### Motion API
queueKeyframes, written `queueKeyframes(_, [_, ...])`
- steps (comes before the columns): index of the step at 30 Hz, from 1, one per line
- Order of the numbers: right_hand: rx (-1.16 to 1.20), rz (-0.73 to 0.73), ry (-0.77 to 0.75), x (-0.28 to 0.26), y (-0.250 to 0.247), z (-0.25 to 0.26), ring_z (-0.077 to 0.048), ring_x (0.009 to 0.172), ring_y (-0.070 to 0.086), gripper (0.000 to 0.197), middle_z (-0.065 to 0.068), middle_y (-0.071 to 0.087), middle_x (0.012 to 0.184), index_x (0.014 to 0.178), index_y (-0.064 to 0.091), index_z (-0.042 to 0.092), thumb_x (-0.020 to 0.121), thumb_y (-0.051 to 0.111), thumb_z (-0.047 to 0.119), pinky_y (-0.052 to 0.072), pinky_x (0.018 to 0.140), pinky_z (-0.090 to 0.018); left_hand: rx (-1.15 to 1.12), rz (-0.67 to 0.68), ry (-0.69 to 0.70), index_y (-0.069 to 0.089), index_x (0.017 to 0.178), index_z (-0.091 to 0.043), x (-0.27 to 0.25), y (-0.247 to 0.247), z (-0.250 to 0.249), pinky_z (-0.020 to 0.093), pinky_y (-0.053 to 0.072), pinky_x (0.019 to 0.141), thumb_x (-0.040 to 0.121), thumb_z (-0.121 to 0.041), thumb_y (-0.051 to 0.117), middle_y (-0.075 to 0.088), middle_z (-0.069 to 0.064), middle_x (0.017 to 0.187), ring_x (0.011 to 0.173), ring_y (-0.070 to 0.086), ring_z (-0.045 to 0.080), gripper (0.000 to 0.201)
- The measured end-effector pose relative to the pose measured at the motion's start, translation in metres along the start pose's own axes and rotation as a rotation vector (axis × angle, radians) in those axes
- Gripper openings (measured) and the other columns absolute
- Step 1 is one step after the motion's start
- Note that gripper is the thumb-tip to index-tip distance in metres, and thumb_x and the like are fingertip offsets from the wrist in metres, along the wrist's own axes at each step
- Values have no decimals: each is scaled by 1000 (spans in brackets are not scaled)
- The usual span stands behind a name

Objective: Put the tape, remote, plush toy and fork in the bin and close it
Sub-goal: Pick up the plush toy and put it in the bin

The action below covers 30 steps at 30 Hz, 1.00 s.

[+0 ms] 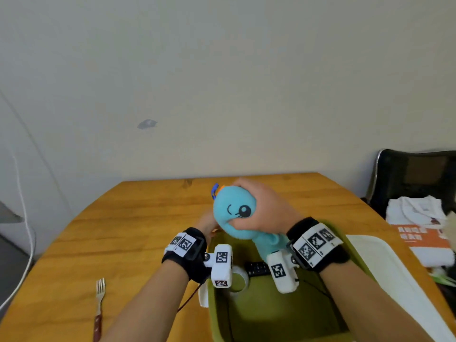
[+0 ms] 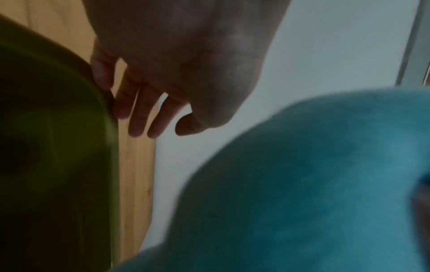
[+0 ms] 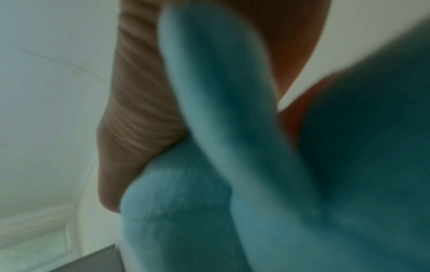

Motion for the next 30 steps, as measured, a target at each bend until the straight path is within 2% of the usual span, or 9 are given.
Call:
queueKeyframes(3, [-129, 90, -5, -23, 6, -12, -11, 83, 61, 51, 9, 62, 95, 106, 58, 29, 62, 84, 31, 54, 66, -28, -19, 0, -26, 52, 73, -14, 3, 6, 6, 24, 45, 67, 101, 2, 41, 54, 2, 78, 69, 52, 13, 34])
queueKeyframes(6, [-236, 183, 0, -46, 13, -34, -8, 88, 56, 55, 13, 59, 100, 112, 58, 30, 64, 82, 37, 50, 73, -24, -20, -7, -83, 59, 72, -17, 4, 8, 23, 36, 48, 82, 98, -20, 48, 59, 7, 81, 75, 56, 21, 29])
queueKeyframes(7, [-257, 218, 17, -54, 15, -43, -8, 91, 56, 57, 14, 59, 103, 115, 57, 30, 64, 81, 41, 51, 76, -26, -27, -19, -103, 63, 72, -16, 6, 8, 30, 38, 45, 93, 93, -30, 50, 62, 11, 87, 83, 57, 26, 28])
queueKeyframes(9, [-306, 287, 45, -68, 21, -63, -9, 95, 57, 60, 15, 58, 107, 117, 55, 32, 65, 79, 49, 52, 81, -29, -30, -49, -123, 70, 92, -17, 28, 0, 54, 47, 36, 111, 79, -47, 56, 65, 13, 114, 112, 58, 29, 36])
queueKeyframes(11, [-365, 362, 63, -79, 28, -81, -11, 94, 58, 60, 14, 58, 107, 115, 53, 36, 64, 77, 57, 53, 81, -33, -17, -64, -149, 70, 110, -20, 50, -5, 73, 53, 36, 112, 58, -58, 65, 61, 16, 133, 126, 53, 35, 64])
queueKeyframes(14, [-486, 506, 52, -86, 43, -107, -17, 87, 59, 62, 10, 55, 102, 112, 50, 35, 63, 76, 62, 54, 75, -37, -13, -77, -140, 67, 118, -22, 49, -3, 76, 53, 37, 111, 45, -63, 62, 60, 15, 134, 126, 54, 35, 84])
queueKeyframes(22, [-705, 812, -49, -84, 80, -149, -27, 79, 60, 72, -3, 56, 99, 114, 49, 24, 62, 80, 63, 54, 65, -38, -16, -125, -107, 69, 116, -28, 27, 0, 65, 53, 40, 109, 59, -62, 61, 64, 11, 130, 121, 57, 34, 67])
queueKeyframes(26, [-745, 865, -89, -86, 97, -167, -28, 91, 60, 77, -5, 56, 109, 120, 48, 23, 62, 80, 63, 54, 72, -41, -6, -130, -110, 68, 121, -28, 15, 4, 57, 51, 38, 111, 74, -54, 57, 60, 11, 135, 125, 54, 33, 56])
queueKeyframes(30, [-764, 905, -123, -94, 111, -181, -27, 106, 56, 91, -6, 54, 121, 130, 46, 22, 59, 79, 68, 55, 83, -48, -13, -123, -129, 71, 117, -31, 22, 2, 62, 53, 39, 109, 74, -55, 59, 60, 14, 135, 125, 54, 35, 50])
Point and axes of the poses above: each hand's wrist, its own x-axis towards the middle knuckle, its own y-axis out of the palm, z = x × y, the point moved 3 cm from there along x, towards the middle knuckle
